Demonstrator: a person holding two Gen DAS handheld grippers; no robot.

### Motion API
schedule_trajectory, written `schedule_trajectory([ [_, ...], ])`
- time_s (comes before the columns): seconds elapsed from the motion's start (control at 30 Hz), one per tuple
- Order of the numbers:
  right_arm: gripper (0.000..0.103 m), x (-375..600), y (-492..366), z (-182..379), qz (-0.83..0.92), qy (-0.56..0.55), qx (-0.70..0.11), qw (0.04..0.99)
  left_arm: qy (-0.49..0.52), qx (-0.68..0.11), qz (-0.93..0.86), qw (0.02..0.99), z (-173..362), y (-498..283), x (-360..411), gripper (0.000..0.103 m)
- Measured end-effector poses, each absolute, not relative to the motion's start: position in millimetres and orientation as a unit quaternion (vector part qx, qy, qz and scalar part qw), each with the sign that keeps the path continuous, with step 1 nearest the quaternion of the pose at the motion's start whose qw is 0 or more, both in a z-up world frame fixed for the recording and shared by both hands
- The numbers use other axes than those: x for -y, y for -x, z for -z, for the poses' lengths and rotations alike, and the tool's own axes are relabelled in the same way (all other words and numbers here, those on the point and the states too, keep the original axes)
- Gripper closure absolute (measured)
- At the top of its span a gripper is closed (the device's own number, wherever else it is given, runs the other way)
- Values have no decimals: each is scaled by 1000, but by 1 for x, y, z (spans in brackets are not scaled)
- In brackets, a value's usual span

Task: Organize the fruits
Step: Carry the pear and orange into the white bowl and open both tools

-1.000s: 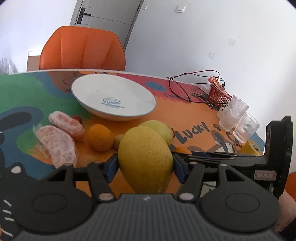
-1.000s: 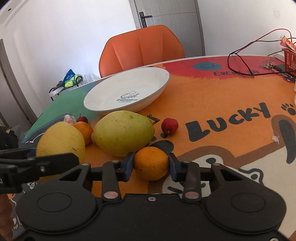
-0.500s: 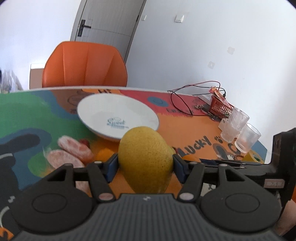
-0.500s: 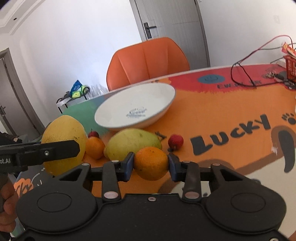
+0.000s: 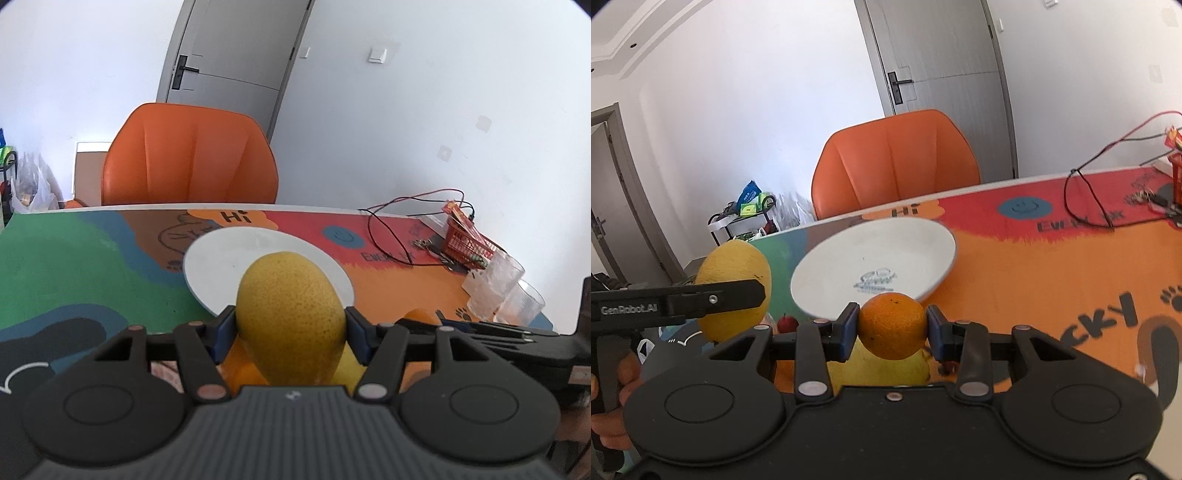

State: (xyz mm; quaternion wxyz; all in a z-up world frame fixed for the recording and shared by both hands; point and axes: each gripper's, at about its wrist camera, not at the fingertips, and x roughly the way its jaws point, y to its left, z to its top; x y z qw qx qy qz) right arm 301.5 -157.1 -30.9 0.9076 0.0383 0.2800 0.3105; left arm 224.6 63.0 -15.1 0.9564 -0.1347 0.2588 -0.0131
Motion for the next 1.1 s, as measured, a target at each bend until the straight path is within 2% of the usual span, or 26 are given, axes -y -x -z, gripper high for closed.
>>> schedule_trajectory([
  [0.33, 66, 136, -322, 19, -314, -40, -267, 910, 129, -273, 3, 953, 18, -260, -82, 43],
  [1.1, 66, 126, -358, 33, -283, -45, -284, 915, 119, -327, -17, 937, 50, -330, -94, 43],
])
